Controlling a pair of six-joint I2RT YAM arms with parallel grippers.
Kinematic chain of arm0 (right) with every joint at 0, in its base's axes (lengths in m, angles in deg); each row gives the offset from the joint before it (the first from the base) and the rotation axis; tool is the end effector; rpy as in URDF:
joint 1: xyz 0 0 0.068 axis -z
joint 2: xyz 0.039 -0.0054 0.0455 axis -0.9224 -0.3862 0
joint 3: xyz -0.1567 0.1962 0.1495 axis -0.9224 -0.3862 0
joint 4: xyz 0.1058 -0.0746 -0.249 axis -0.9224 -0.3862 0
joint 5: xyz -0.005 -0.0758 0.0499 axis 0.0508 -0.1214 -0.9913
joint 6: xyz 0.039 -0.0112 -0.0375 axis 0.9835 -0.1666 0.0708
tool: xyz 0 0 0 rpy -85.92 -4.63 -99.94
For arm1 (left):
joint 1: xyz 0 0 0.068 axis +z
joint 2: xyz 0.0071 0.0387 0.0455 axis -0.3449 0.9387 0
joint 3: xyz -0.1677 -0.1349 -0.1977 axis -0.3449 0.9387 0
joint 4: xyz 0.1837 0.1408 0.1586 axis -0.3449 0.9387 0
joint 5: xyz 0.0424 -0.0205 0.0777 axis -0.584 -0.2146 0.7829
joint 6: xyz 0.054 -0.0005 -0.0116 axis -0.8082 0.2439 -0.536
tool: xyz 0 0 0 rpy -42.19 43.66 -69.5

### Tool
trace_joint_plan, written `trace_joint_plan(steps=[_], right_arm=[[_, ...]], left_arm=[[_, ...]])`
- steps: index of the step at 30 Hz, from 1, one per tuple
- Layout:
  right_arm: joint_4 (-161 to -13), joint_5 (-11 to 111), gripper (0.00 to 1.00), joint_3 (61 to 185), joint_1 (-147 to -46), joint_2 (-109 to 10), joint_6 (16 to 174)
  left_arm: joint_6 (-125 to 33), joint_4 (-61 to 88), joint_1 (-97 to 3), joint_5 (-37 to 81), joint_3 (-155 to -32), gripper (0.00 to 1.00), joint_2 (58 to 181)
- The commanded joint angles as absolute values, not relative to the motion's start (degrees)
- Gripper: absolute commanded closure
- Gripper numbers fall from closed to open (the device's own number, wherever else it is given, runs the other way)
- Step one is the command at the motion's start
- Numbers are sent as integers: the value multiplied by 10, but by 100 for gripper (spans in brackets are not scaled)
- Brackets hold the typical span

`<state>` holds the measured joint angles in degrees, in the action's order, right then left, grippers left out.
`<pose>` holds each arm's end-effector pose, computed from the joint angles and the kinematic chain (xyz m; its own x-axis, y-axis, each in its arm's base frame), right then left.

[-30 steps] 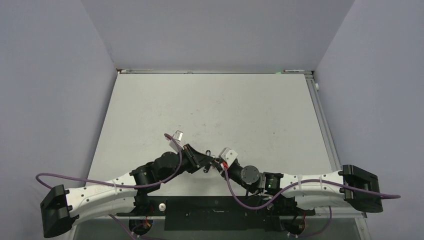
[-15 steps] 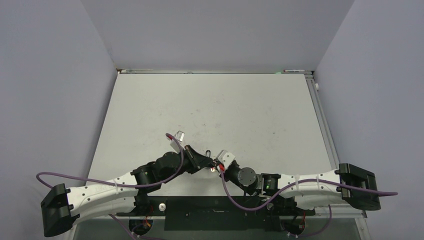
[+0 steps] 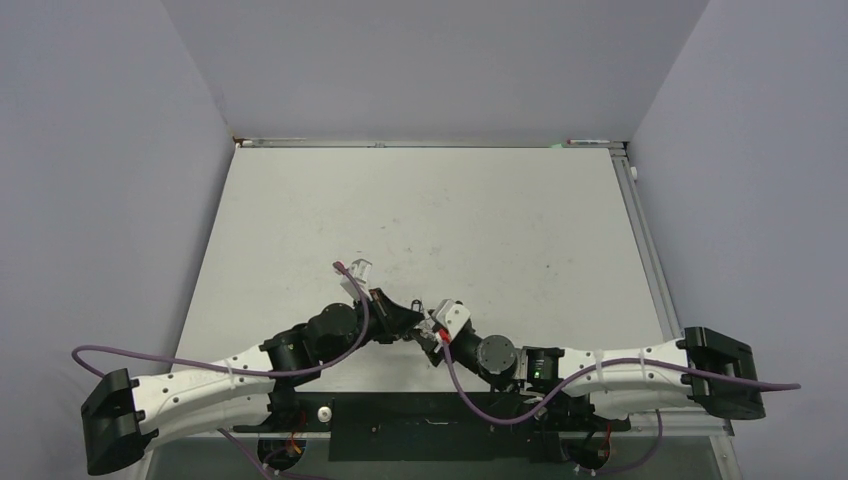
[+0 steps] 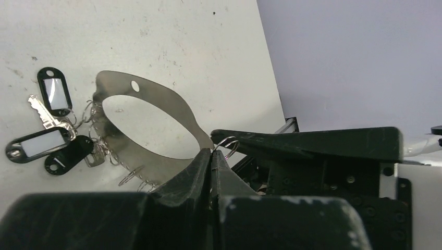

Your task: Put the keys on the keyring

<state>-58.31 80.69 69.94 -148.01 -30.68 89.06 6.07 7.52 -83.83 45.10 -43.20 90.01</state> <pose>0.0529 0.2319 0.2203 -0.0439 -0.1891 -0.9810 -0.8439 0.5326 -0.0649 0.0952 -0.1708 0.2347 -0.7327 -0.4666 -0.4955 0.2346 0.5102 -0.8274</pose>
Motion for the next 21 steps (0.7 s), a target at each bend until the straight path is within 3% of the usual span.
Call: trace_joint_plan(steps=[1, 10, 21], right_arm=[[-568, 795, 46, 721, -1484, -257, 898], [-633, 796, 40, 713, -1483, -152, 911], [-689, 783, 42, 719, -1469, -49, 914]], left_arm=[[-23, 69, -840, 468, -450, 100, 881], [-126, 89, -840, 465, -476, 100, 858], [-220, 129, -840, 456, -518, 100, 839]])
